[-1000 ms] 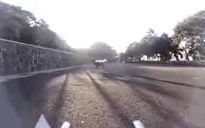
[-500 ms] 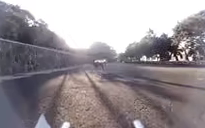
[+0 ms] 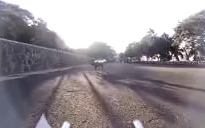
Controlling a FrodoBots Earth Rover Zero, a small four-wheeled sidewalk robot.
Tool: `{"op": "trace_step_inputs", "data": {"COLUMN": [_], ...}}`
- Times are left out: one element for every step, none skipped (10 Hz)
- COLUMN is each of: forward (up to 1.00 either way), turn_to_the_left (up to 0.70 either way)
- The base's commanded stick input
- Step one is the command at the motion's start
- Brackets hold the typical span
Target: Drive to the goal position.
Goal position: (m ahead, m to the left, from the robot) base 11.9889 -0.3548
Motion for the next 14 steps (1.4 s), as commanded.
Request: {"op": "trace_step_inputs", "data": {"forward": [0.50,0.50,0.50,0.50,0.50,0.50,0.50,0.50,0.50,0.50,0.50,0.50,0.50,0.50], "turn_to_the_left": [-0.08,-0.50,-0.50,-0.50,-0.43,0.00,0.00,-0.04,-0.27,-0.40,-0.50,-0.29,0.00,0.00]}}
